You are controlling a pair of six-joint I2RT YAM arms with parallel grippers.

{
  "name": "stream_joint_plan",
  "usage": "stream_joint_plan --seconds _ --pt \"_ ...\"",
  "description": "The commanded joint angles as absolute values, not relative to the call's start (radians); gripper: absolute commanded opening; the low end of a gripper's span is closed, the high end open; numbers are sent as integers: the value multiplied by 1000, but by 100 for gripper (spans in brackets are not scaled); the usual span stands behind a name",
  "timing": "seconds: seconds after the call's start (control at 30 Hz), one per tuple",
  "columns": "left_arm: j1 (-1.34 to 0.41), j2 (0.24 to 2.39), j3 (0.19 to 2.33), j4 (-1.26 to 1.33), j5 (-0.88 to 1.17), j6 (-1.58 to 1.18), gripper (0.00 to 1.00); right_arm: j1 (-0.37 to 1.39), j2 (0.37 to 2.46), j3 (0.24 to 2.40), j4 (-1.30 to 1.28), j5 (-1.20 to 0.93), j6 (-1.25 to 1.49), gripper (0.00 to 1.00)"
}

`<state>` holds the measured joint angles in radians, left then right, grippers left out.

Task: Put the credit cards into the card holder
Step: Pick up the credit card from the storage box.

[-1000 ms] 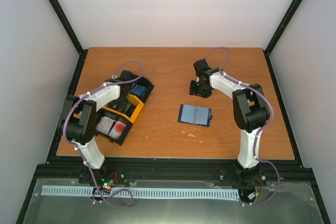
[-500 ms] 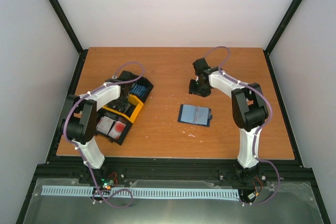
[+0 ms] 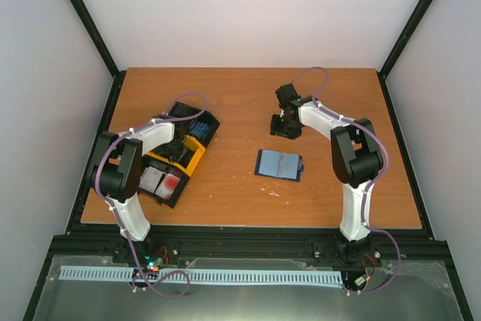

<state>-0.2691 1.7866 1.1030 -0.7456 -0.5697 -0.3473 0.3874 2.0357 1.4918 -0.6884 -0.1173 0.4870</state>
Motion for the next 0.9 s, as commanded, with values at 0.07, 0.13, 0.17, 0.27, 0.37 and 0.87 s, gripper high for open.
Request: stream_joint_plan --seconds 0.07,0.13,0.17,0.27,0.37,0.87 --pt "-259 1842 1161 -750 -629 -341 8 385 2051 1528 -709 -118 482 48" --pt "-260 1843 1180 -765 -625 -343 1 385 2045 1534 -715 -118 482 48" --pt "-259 1835 1189 -777 -616 -347 1 384 2039 1535 -715 -118 482 48" --pt "-261 1793 1206 -818 -583 -358 1 384 2017 1534 -715 -127 487 48" --pt "-261 1735 1216 -869 -546 -370 1 385 1994 1531 -712 -139 492 48" --pt "-259 1452 1323 -851 -66 -306 1 393 1734 1370 -429 -555 492 50"
